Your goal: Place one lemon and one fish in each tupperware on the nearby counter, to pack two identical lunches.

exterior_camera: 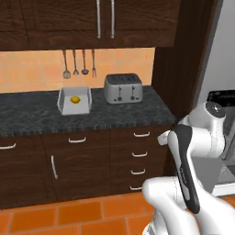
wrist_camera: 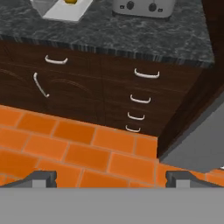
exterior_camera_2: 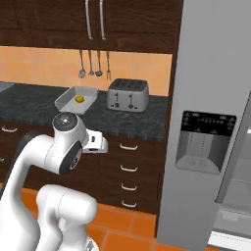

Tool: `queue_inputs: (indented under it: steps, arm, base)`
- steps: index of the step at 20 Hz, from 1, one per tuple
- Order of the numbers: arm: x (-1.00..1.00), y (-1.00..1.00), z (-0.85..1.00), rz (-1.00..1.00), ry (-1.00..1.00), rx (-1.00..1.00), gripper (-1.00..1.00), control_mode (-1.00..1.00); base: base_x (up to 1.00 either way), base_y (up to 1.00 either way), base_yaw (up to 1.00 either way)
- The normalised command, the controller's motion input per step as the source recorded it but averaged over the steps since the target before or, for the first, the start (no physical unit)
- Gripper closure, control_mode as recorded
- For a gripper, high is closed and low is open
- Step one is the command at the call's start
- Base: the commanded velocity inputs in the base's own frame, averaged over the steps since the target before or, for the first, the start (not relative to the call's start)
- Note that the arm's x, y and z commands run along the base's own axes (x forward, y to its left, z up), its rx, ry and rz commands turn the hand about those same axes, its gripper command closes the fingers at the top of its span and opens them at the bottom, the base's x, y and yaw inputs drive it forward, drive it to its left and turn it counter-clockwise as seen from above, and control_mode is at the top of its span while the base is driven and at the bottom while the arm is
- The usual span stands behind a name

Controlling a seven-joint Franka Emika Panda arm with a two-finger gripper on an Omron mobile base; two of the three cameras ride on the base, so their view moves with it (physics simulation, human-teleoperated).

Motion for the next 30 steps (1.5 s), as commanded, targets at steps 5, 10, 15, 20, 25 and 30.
queue_inputs:
  steps: [5, 10, 15, 20, 25, 30]
  arm:
    - [0.0, 0.0, 0.0, 0.0, 0.0, 0.0, -1.0, 1.0]
    - [0.0, 0.0, 0.0, 0.0, 0.0, 0.0, -1.0, 1.0]
    - [0.0, 0.0, 0.0, 0.0, 0.0, 0.0, -1.0, 1.0]
    - [0.0, 0.0, 0.0, 0.0, 0.0, 0.0, -1.0, 1.0]
    - [0.0, 0.0, 0.0, 0.0, 0.0, 0.0, -1.0, 1.0]
    - [0.0, 0.0, 0.0, 0.0, 0.0, 0.0, -1.0, 1.0]
  base:
    - [0.0, -1.0, 0.01]
    - [0.0, -1.0, 0.01]
    - [0.11, -0.95, 0.02]
    - [0.26, -0.76, 0.04]
    - [0.45, -0.35, 0.01]
    - [0.28, -0.59, 0.0]
